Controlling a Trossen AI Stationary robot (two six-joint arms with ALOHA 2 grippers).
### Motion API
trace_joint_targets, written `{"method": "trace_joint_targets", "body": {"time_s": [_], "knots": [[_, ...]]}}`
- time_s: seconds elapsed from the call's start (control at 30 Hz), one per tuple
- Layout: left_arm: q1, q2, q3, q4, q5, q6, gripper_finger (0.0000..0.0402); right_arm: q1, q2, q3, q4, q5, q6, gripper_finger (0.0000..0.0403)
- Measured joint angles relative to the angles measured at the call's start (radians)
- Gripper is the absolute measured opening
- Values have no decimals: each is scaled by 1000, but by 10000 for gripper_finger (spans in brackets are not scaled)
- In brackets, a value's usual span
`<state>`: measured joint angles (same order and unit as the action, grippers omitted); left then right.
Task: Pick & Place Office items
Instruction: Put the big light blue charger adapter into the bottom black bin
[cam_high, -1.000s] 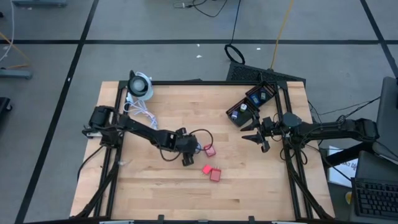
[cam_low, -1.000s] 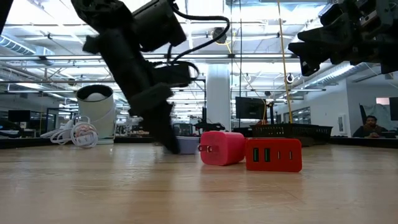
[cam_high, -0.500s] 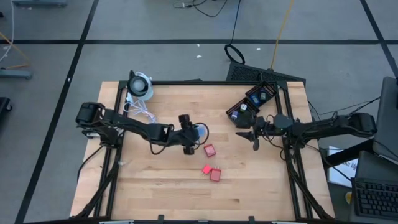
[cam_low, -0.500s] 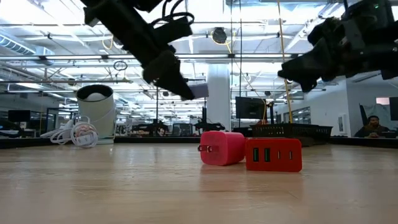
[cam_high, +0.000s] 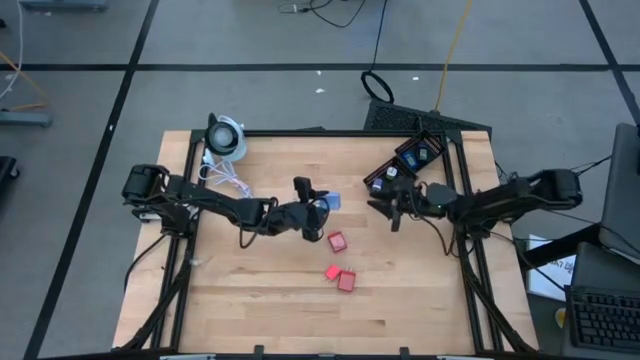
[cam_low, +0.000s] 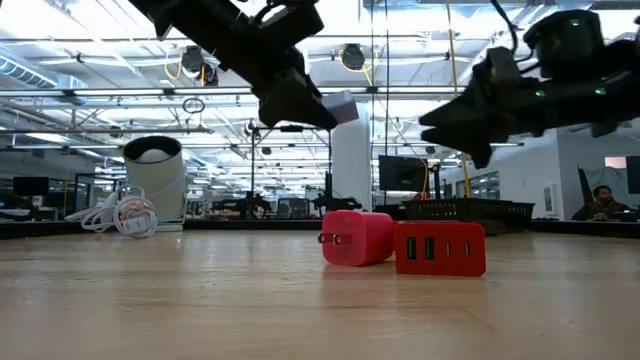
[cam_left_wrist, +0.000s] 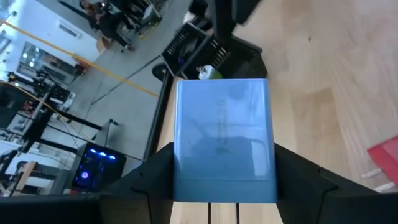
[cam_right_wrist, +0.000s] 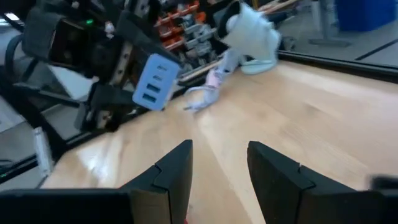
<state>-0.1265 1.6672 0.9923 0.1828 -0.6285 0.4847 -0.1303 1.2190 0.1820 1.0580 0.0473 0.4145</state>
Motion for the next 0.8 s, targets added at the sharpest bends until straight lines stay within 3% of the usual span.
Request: {"method": "trace_joint_targets", "body": {"time_s": [0.17,0.43,0.57,0.8], "knots": [[1,0,0,9,15,8,210,0,98,92,34,-81,-13,161],[0,0,0,7,14,13,210,-1,256,265,31,-105,36,227],[0,0,0,-6,-8,38,210,-1,317,335,30,-171,76,256],[0,0,0,-8,-10,45,210,-1,378,407,26,-208,98,277]]}}
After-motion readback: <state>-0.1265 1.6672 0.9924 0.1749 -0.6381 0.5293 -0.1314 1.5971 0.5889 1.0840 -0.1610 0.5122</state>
